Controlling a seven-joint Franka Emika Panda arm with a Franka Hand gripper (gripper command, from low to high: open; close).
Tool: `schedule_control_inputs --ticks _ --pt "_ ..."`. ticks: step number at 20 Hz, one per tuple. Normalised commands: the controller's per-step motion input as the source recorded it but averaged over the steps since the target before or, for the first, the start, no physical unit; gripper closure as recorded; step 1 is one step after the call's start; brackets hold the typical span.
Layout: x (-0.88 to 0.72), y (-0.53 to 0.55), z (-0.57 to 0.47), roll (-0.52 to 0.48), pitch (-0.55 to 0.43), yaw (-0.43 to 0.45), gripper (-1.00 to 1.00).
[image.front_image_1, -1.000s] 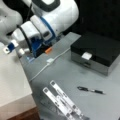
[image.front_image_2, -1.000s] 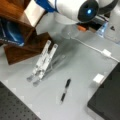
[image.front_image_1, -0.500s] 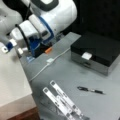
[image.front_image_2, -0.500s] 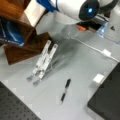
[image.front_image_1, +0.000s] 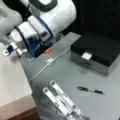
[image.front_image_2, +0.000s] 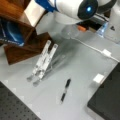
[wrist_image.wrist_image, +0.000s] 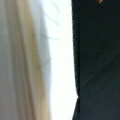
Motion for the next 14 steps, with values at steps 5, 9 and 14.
schedule_control_inputs --ticks 5,9,14 --pt "-0.04 -0.11 -0.03 -0.069 0.001 0.255 1.0" --pt "-0.02 -0.06 -0.01 -0.109 0.034 0.25 1.0" --pt "0.06 0.0 0.04 -0.096 0.103 0.303 1.0"
